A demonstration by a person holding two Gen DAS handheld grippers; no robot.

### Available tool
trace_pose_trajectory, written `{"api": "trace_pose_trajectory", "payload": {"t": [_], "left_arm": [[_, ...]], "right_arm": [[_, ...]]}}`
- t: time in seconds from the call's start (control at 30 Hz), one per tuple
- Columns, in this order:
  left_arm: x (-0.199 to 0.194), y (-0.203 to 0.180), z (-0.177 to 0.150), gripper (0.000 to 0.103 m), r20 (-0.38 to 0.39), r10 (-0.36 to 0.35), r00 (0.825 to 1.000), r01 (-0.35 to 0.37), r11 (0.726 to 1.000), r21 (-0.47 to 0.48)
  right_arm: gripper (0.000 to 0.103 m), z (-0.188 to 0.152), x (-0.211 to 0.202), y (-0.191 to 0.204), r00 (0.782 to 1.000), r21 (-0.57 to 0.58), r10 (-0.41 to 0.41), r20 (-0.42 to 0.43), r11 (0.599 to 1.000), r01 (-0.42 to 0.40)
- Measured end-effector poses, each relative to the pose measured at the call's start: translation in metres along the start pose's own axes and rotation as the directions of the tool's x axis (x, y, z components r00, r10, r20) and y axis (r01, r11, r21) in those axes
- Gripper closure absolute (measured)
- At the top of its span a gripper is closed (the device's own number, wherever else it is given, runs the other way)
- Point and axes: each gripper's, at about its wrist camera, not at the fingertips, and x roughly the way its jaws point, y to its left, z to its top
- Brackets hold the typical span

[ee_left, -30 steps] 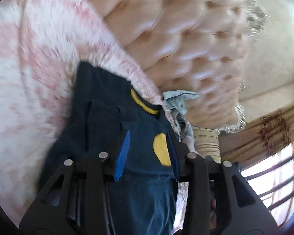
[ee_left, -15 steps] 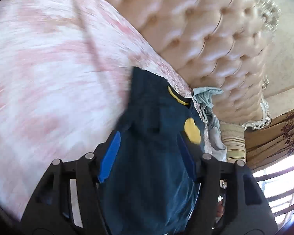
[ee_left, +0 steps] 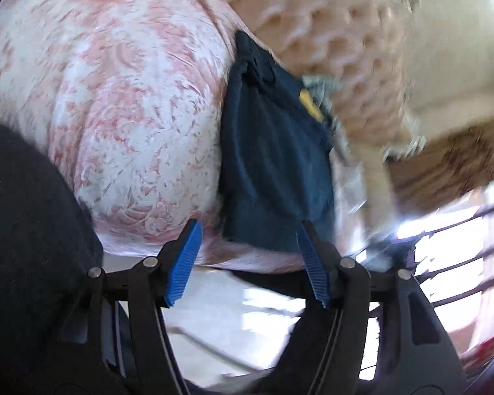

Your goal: Fold clothes

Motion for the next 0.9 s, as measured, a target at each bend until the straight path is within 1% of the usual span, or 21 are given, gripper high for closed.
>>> {"api": "trace_pose_trajectory", "payload": {"t": [0.07, 0.13, 0.2, 0.3, 0.43, 0.5, 0.53, 0.57, 0.6, 0.63, 0.73, 0.83, 0.9], "left_arm": [[0.012, -0.018, 0.0, 0.04, -0.025, 0.064, 0.998, -0.06, 0.991, 0.116], [0.028, -0.032, 0.001, 0.04, -0.043, 0.138, 0.989, -0.125, 0.966, 0.226], [0.04, -0.03, 0.002, 0.04, -0.06, 0.178, 0.982, -0.158, 0.956, 0.249], [0.055, -0.018, 0.009, 0.04, -0.121, 0.18, 0.976, -0.153, 0.967, 0.204], [0.071, -0.009, 0.013, 0.04, -0.173, 0.117, 0.978, -0.091, 0.984, 0.152], [0.074, -0.008, 0.014, 0.04, -0.18, 0.075, 0.981, -0.053, 0.991, 0.124], [0.076, -0.008, 0.013, 0.051, -0.186, 0.066, 0.98, -0.045, 0.992, 0.118], [0.079, -0.007, 0.013, 0.066, -0.199, 0.073, 0.977, -0.05, 0.992, 0.118], [0.084, -0.006, 0.01, 0.097, -0.217, 0.081, 0.973, -0.055, 0.991, 0.123], [0.087, -0.006, 0.008, 0.096, -0.23, 0.085, 0.969, -0.056, 0.99, 0.128], [0.076, -0.015, 0.005, 0.097, -0.208, 0.029, 0.978, 0.002, 0.989, 0.147], [0.074, -0.007, 0.008, 0.097, -0.202, -0.005, 0.979, 0.026, 0.995, 0.098], [0.077, -0.004, 0.01, 0.097, -0.202, -0.012, 0.979, 0.028, 0.997, 0.078]], "right_arm": [[0.019, 0.002, 0.0, 0.003, 1.0, -0.036, -0.022, 0.015, 0.999, 0.023], [0.019, 0.004, 0.005, 0.008, 0.999, -0.07, -0.044, 0.022, 0.997, 0.045], [0.019, 0.002, 0.013, 0.007, 0.998, -0.076, -0.054, 0.01, 0.996, 0.055], [0.019, 0.003, 0.023, 0.0, 0.998, -0.049, -0.055, -0.016, 0.997, 0.054], [0.019, 0.006, 0.028, -0.009, 0.997, -0.026, -0.08, -0.023, 0.997, 0.079], [0.019, 0.008, 0.032, -0.01, 0.996, -0.021, -0.085, -0.031, 0.996, 0.085], [0.019, 0.009, 0.033, -0.01, 0.996, -0.019, -0.088, -0.035, 0.996, 0.087], [0.019, 0.008, 0.035, -0.009, 0.995, -0.021, -0.09, -0.04, 0.996, 0.089], [0.019, 0.008, 0.037, -0.009, 0.995, -0.024, -0.092, -0.045, 0.996, 0.091], [0.019, 0.007, 0.039, -0.009, 0.994, -0.028, -0.095, -0.05, 0.995, 0.093], [0.019, 0.008, 0.037, -0.013, 0.995, -0.012, -0.093, -0.045, 0.996, 0.093], [0.019, 0.009, 0.03, -0.017, 0.996, 0.0, -0.09, -0.023, 0.996, 0.09], [0.019, 0.009, 0.03, -0.017, 0.996, -0.008, -0.083, -0.029, 0.997, 0.083]]}}
